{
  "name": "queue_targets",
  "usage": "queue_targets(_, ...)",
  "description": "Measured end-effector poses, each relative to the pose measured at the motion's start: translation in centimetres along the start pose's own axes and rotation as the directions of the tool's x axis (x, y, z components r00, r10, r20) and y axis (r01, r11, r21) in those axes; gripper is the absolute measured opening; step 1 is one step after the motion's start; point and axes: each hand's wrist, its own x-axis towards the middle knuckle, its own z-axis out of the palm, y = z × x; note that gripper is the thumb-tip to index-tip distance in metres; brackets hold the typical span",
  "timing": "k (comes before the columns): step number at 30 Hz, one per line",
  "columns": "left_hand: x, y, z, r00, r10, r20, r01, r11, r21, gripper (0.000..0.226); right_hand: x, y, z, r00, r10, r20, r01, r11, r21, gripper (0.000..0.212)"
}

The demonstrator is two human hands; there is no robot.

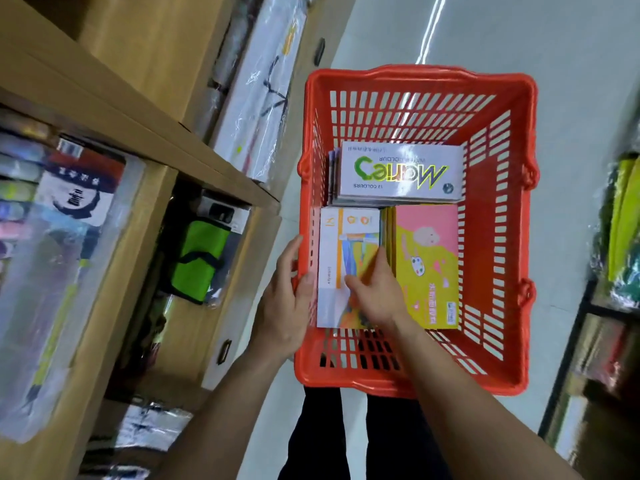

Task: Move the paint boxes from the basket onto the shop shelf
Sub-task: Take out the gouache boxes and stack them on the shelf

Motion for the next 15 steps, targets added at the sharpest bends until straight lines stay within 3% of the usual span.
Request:
queue_targets(5, 0.2, -0.9, -0.1, 0.999, 0.049, 0.013, -0.049, 0.999, -0.015, 0.049, 1.3, -0.5, 0.3, 0.997, -0.030, -0.075, 0.022, 0.995, -0.101, 0.052)
queue_targets(9, 0.3, -1.1, 0.0, 0.998, 0.066, 0.006, -0.066, 0.998, -0.018, 0.050, 0.9, -0.3, 0.9, 1.000, -0.012, 0.010, 0.011, 0.991, 0.137, 0.065)
queue_targets(11, 0.3, -1.1, 0.0, 0.997, 0.073, 0.003, -0.073, 0.997, -0.024, 0.050, 1.1, 0.1, 0.9, 1.000, 0.005, 0.008, -0.007, 0.971, 0.237, 0.062)
queue_targets(15, 0.3, -1.6, 0.1, 0.998, 0.062, 0.006, -0.062, 0.997, -0.046, 0.050, 2.0, 0.9, 0.5, 0.999, 0.041, -0.011, -0.036, 0.953, 0.301, 0.057)
